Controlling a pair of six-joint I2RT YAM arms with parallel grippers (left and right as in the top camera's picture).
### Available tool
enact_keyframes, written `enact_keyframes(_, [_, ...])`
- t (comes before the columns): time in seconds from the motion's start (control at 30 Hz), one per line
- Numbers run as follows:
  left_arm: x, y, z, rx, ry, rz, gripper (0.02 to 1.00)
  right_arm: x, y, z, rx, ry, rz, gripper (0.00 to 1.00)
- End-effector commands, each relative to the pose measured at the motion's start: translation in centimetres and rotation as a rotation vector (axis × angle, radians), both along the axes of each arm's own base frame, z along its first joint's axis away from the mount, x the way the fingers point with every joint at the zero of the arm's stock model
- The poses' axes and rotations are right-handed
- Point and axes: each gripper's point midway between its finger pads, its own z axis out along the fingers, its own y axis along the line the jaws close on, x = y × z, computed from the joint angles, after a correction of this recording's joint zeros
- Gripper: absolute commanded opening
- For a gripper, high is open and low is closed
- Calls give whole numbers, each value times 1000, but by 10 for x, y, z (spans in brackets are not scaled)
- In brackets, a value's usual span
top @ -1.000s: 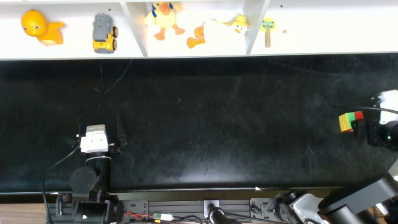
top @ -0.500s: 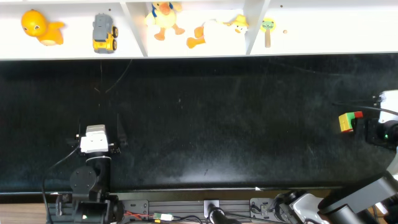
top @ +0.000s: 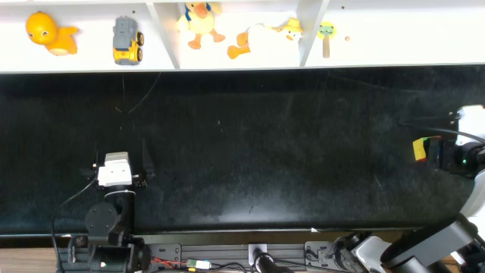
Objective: Store Toys
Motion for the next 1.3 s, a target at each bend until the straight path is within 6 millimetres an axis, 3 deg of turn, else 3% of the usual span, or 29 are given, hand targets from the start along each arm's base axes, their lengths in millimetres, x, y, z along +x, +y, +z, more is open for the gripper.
enact_keyframes(0.03, [0,-2,2,14,-6,-13,996,-11,8,-19,5,36,-16,991])
enact_keyframes(0.2, [0,-2,2,14,-6,-13,998,-17,5,-40,-30,53,-34,991])
enact_keyframes(0.43, [0,-2,2,14,-6,-13,998,-16,2,-42,-39,49,-36,991])
enact_keyframes(0.67, [0,-2,2,14,-6,-13,998,-17,2,-56,-8,80,-42,991])
enact_keyframes(1.03, [0,-2,2,14,-6,-13,998,-12,-2,-54,-19,56,-48,982])
enact_keyframes(1.3, [0,-2,2,14,-6,-13,998,-5,7,-52,38,13,-46,917])
